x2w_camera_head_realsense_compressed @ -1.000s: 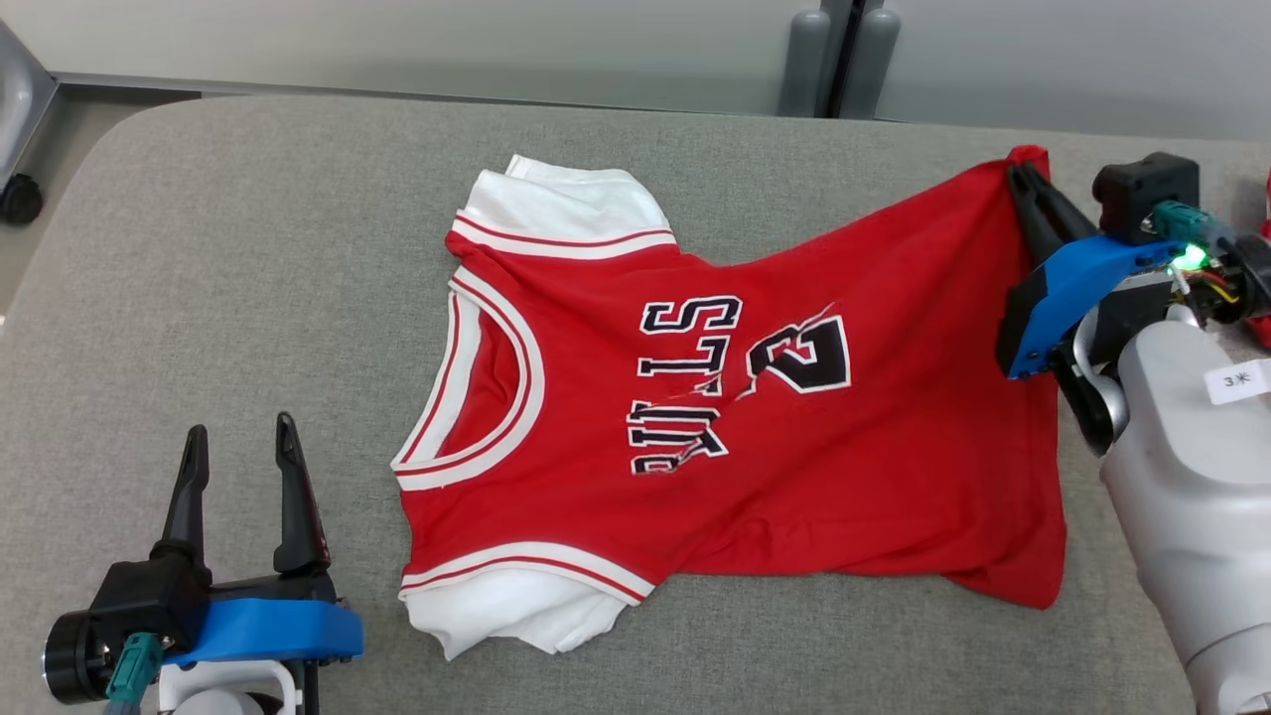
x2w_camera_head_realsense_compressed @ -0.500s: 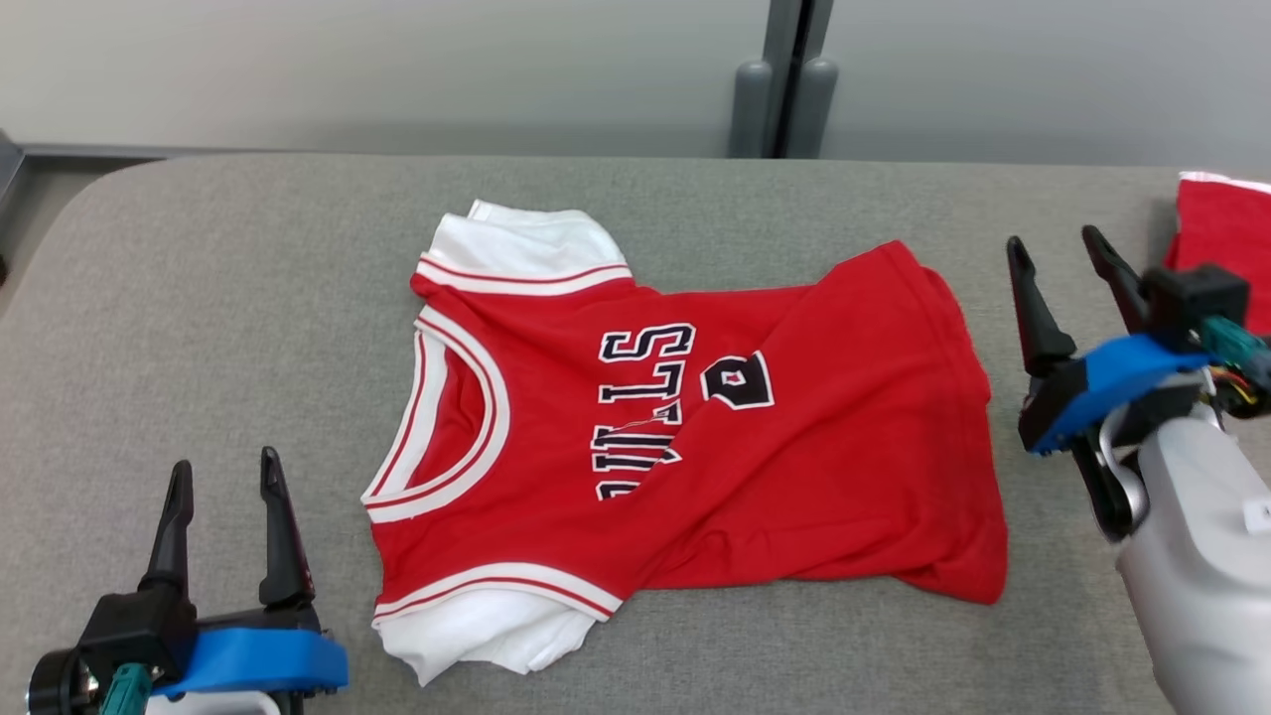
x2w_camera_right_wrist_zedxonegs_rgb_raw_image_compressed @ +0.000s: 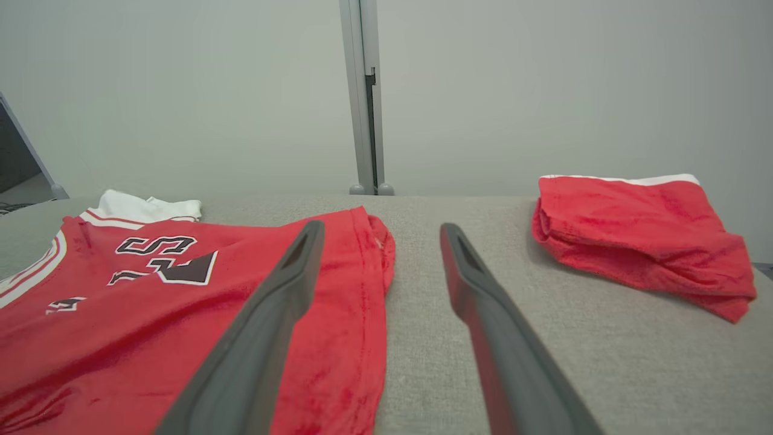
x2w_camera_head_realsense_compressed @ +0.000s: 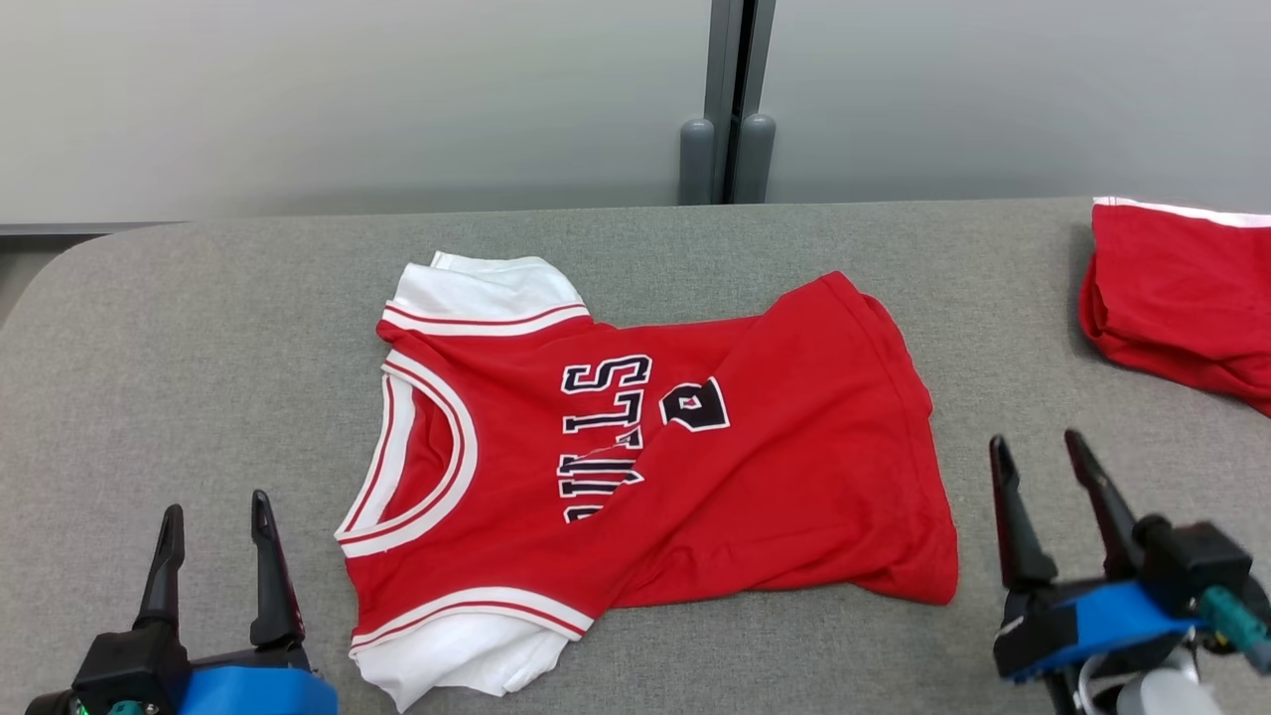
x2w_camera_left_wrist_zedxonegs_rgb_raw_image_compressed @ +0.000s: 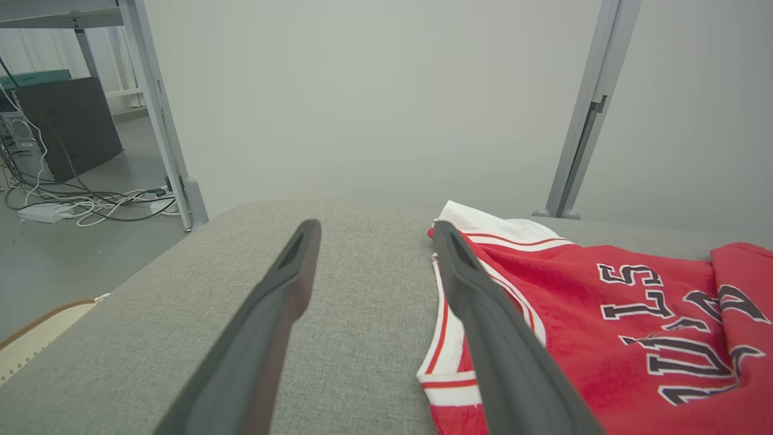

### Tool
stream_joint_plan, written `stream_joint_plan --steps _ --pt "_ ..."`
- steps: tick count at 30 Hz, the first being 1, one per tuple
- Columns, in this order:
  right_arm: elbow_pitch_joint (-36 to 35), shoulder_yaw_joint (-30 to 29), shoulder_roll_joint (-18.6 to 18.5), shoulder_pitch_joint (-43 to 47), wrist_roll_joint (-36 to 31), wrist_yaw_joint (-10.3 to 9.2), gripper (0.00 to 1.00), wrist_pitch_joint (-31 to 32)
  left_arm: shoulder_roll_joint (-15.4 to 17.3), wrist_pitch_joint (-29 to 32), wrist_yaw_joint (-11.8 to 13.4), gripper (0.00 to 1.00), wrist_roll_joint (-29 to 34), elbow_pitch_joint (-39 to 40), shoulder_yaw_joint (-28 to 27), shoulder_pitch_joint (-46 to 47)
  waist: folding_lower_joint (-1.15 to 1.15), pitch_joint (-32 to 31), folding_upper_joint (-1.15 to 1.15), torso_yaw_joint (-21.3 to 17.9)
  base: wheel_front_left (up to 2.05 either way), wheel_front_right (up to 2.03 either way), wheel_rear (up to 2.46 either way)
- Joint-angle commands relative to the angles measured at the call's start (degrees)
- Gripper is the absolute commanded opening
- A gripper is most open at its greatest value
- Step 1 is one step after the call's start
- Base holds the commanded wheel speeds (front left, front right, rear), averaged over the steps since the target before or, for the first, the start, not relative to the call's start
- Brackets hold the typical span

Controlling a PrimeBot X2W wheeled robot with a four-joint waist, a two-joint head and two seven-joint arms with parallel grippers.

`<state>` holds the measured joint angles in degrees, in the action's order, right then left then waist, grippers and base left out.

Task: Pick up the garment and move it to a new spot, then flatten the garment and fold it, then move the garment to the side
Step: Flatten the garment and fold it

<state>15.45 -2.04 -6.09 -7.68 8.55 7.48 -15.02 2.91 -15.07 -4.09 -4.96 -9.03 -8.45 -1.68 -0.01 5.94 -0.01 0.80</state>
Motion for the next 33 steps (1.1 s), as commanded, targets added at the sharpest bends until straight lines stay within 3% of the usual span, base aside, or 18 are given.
stream_joint_plan --steps 1,9,16,22,33 --pt "-0.5 0.0 0.1 1.3 -0.5 0.03 1.00 -0.2 0.0 -0.1 -0.3 1.00 0.3 0.0 0.0 -0.5 0.01 -0.1 0.01 0.0 0.00 0.00 0.00" --pt "-2.8 1.0 3.1 7.1 -1.1 0.03 1.00 -0.2 0.0 -0.1 -0.4 1.00 0.6 -0.8 0.2 -1.2 0.01 -1.4 0.01 0.1 0.00 0.00 0.00" --pt "-2.6 1.6 3.2 5.9 -1.6 0.03 1.00 -0.2 0.1 -0.1 -1.3 1.00 1.7 -1.5 1.4 -0.8 0.01 -1.8 0.01 0.0 0.00 0.00 0.00" --pt "-1.9 2.5 3.2 4.3 -1.4 0.03 1.00 -0.2 2.5 -0.1 -2.4 1.00 3.1 -3.8 4.3 4.8 0.01 -1.1 0.01 0.0 0.00 0.00 0.00" --pt "-0.8 3.9 3.1 2.0 -0.7 0.03 1.00 -0.2 8.1 2.7 -3.4 1.00 1.8 -20.2 10.0 14.2 0.01 2.0 0.01 -2.6 0.00 0.00 0.00"
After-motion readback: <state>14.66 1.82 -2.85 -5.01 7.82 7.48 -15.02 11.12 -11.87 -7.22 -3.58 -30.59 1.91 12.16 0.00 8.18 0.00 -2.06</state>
